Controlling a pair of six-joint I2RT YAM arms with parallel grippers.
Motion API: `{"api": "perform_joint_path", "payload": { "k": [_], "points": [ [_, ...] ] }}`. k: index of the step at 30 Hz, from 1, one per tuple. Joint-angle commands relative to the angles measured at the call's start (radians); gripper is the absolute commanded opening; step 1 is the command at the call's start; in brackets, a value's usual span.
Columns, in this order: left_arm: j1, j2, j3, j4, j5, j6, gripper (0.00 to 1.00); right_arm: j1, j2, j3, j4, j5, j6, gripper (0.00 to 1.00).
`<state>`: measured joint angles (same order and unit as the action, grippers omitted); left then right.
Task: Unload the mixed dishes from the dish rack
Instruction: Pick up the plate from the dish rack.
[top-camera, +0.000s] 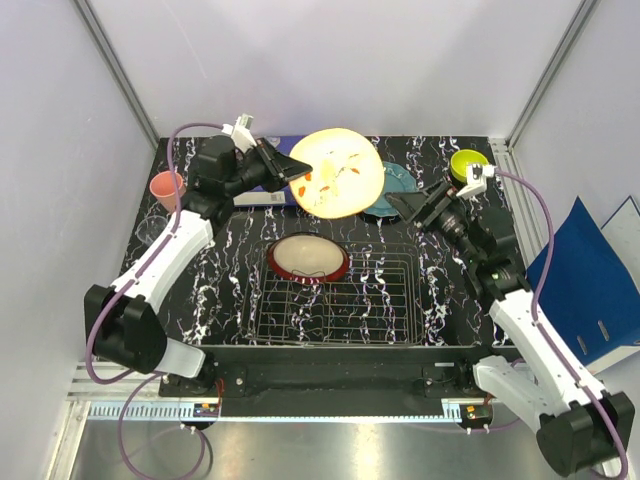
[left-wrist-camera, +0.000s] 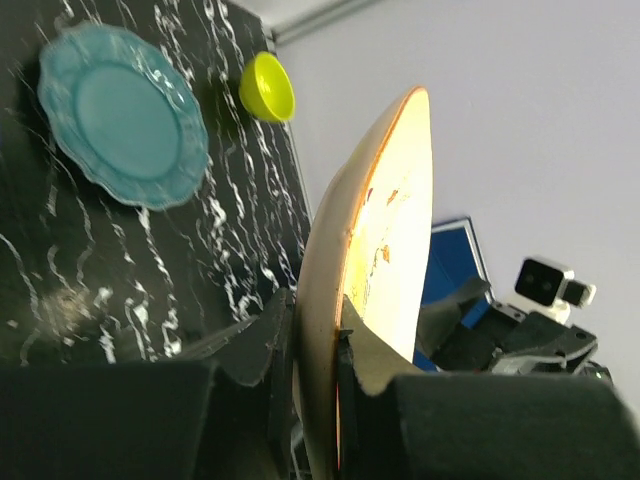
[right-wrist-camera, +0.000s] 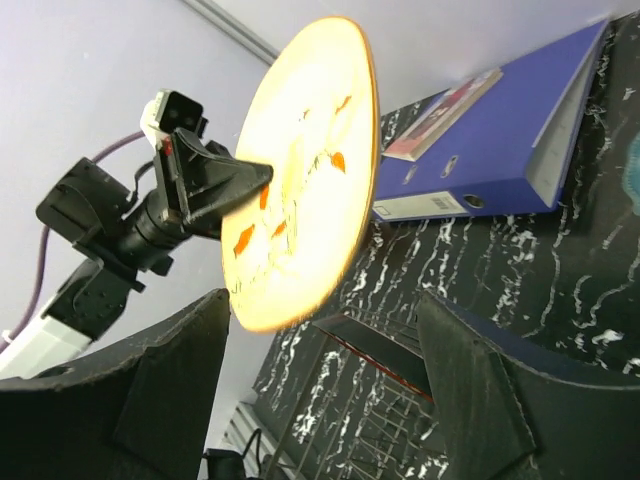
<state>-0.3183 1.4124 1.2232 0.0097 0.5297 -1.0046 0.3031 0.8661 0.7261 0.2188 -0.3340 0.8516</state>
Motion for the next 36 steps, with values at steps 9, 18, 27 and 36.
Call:
{"api": "perform_joint_path", "payload": {
  "k": [9, 18, 27, 36],
  "points": [
    [-0.091, -0.033, 0.065, 0.276, 0.113, -0.095, 0.0, 0.005, 0.209, 0.113, 0.251, -0.125, 0.109, 0.81],
    [-0.131, -0.016, 0.11, 0.22, 0.116, -0.023, 0.0, 0.004, 0.238, 0.138, 0.222, -0.117, 0.087, 0.22],
    [-0.044, -0.104, 0.191, 0.02, -0.06, 0.113, 0.99, 0.004, 0.208, 0.223, 0.012, 0.026, -0.022, 0.0],
    [0.047, -0.342, -0.054, 0.019, -0.304, 0.133, 0.99, -0.173, 0.43, 0.442, -0.071, 0.084, 0.035, 0.0]
  ]
}}
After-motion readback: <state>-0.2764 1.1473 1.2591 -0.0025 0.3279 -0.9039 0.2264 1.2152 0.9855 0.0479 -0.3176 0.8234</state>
